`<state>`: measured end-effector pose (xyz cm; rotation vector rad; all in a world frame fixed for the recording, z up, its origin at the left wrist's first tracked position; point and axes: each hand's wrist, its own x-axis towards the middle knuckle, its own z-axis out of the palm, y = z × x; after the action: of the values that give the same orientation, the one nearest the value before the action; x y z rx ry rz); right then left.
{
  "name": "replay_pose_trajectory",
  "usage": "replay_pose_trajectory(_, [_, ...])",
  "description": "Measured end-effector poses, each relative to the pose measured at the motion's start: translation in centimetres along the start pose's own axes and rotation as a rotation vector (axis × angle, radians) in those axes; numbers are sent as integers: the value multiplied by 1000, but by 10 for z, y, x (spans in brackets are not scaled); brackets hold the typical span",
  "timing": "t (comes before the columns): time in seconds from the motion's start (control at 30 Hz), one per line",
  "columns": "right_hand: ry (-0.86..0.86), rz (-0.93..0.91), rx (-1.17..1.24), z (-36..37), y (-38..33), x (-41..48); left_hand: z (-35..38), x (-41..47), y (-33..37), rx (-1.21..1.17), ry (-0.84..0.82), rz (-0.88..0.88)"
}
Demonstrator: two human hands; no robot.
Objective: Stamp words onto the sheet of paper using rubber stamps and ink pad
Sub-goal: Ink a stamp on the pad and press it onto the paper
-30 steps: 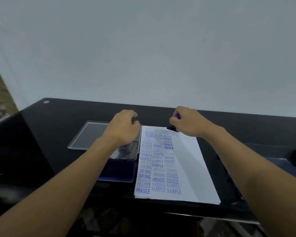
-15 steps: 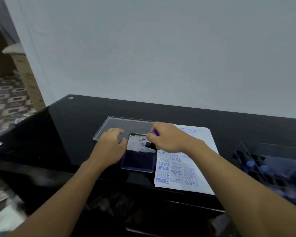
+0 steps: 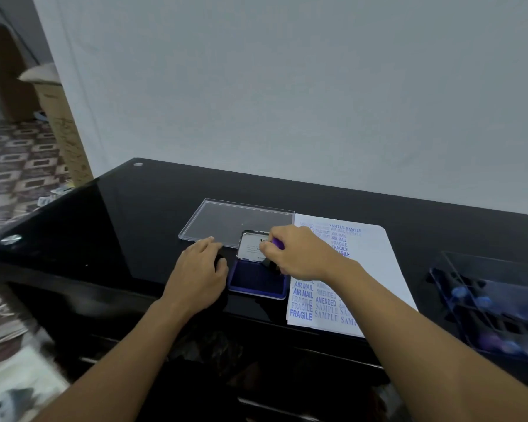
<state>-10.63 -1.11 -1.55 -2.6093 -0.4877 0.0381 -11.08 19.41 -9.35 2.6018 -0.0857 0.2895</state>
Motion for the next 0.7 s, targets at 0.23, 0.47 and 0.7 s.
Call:
replay_pose_trajectory(0.23, [20,2,-39,12,1,0,6,-3,-6,44,41,34])
replay_pose_trajectory(0.47, [42,10,-129,23,0,0,10,-4,-8,83,64,53])
replay_pose_trajectory(0.7, [103,30,-138,33,-2,-2,14,-4,-12,125,73,69])
